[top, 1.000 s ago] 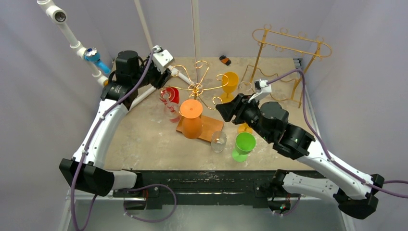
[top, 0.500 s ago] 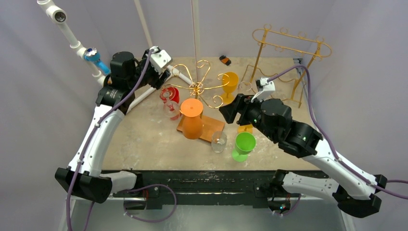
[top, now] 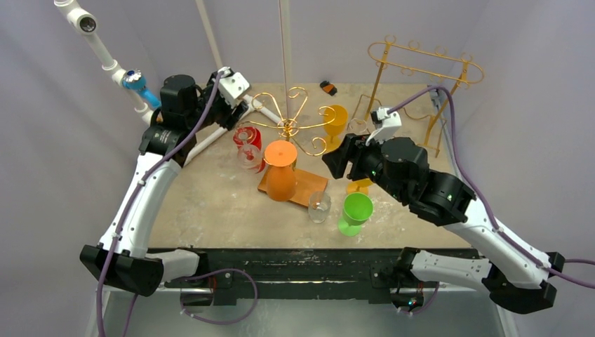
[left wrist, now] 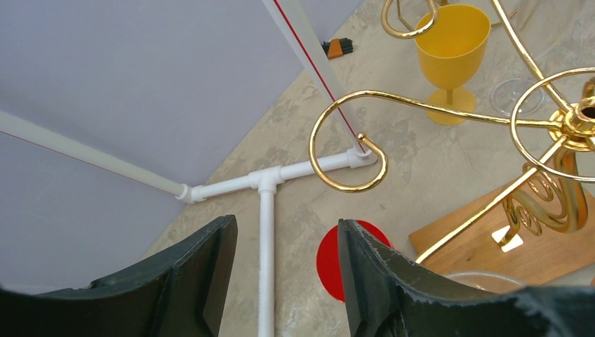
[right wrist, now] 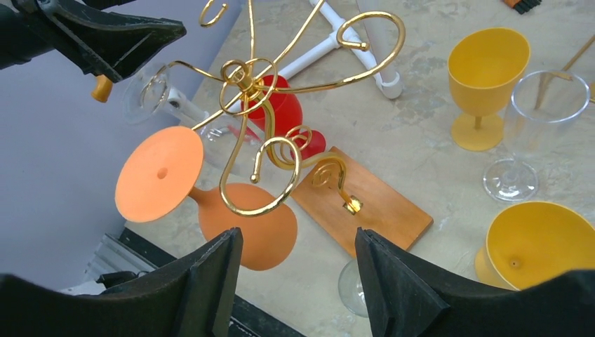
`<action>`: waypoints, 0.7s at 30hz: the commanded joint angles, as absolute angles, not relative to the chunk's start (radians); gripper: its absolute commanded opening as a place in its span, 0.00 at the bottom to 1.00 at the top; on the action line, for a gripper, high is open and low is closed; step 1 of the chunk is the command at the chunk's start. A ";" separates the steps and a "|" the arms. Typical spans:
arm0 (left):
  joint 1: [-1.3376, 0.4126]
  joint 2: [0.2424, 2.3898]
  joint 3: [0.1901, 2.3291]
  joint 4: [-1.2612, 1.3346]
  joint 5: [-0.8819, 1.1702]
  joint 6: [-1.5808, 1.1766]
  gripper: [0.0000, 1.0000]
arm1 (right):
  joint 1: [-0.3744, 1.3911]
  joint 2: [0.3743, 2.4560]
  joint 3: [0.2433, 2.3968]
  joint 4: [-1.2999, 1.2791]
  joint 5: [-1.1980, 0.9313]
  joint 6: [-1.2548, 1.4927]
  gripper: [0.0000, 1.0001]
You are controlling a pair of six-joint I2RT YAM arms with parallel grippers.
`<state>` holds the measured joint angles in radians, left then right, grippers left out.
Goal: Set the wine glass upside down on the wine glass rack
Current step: Adjust the wine rack at the center of the board, then pick up the wine glass at the center of the board.
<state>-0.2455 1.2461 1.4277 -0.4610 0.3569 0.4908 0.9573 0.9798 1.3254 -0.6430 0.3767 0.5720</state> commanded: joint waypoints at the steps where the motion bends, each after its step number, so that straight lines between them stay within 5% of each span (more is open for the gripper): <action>1: -0.253 1.231 1.493 -0.488 0.308 0.484 0.59 | 0.962 0.936 1.344 -0.692 0.367 0.545 0.65; 6: -0.253 1.228 1.573 -0.563 0.219 0.452 0.65 | 0.963 0.893 1.194 -0.703 0.312 0.578 0.55; 21: -0.253 1.195 1.644 -0.676 0.213 0.416 0.73 | 0.963 0.997 0.960 -0.666 0.314 0.611 0.49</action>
